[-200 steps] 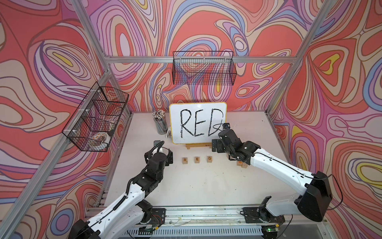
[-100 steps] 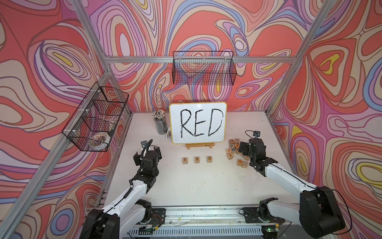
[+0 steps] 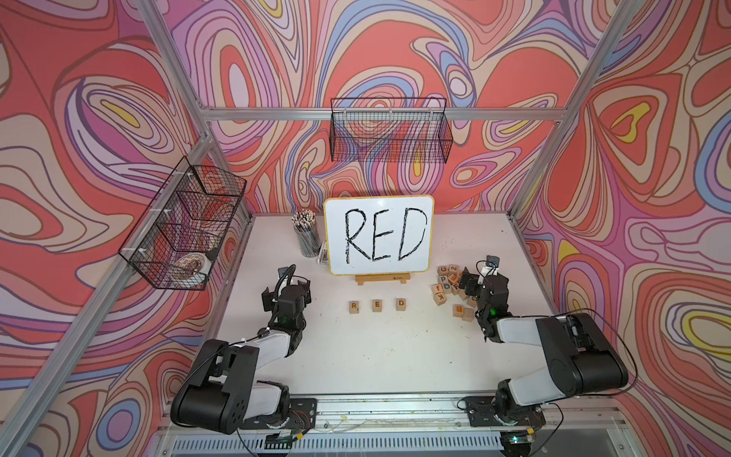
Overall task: Assemble the uppercase word "red" with letter blocks
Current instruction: Reset both arms
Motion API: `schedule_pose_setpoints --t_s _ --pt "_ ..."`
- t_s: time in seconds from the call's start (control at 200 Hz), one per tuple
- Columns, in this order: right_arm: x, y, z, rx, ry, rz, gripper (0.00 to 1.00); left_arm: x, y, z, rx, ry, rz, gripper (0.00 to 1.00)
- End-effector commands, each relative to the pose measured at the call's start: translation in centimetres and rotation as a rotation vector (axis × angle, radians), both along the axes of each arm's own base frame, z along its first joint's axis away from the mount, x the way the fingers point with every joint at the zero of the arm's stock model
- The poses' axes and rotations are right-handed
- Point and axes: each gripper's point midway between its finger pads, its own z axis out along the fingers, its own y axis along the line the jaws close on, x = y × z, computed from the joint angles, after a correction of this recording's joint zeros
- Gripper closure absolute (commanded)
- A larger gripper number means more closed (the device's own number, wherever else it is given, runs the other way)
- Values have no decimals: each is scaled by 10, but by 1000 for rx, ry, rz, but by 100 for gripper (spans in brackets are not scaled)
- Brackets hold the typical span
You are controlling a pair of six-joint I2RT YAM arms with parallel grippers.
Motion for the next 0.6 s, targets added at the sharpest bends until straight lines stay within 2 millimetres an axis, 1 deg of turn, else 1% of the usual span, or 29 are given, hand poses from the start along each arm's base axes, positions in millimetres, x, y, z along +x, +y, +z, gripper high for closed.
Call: schedule_pose_setpoints --t_s 0.0,0.04,0.07,0.13,0.19,0.22,0.23,0.255,0.3,0.325,0.376,0.436,0.506,0.596 --pt "9 -5 21 9 -116 21 2 17 2 20 -5 -105 -29 0" --pt "10 -8 17 22 -117 20 2 18 6 13 -21 -118 -32 0" --pt "10 -9 13 28 -117 16 2 20 7 14 -17 -138 -42 0" --pt "11 -10 8 37 -121 20 2 25 -2 6 -45 -51 -87 0" --pt "12 -10 3 43 -114 32 2 35 -6 0 -54 -46 -134 0" --pt "14 -9 0 43 -108 37 2 39 -11 -11 -68 -18 -174 0" --pt "15 -9 -1 43 -107 39 2 42 -12 -10 -64 -27 -186 0" --pt "16 -8 -4 43 -102 41 2 42 -11 -9 -66 -49 -188 0" --pt "18 -8 -7 39 -88 41 2 38 -9 -15 -99 3 -180 0" --pt "18 -7 -8 43 -74 45 2 40 -9 -12 -103 -3 -182 0" --pt "20 -8 -7 38 -88 44 2 41 -8 -10 -84 -48 -185 0" --pt "22 -6 -10 40 -59 54 2 38 -7 -13 -101 -10 -169 0" --pt "25 -5 -10 37 -55 58 2 39 -7 -9 -87 -49 -173 0" --pt "26 -6 -11 38 -47 53 2 39 -7 -12 -96 -17 -169 0"
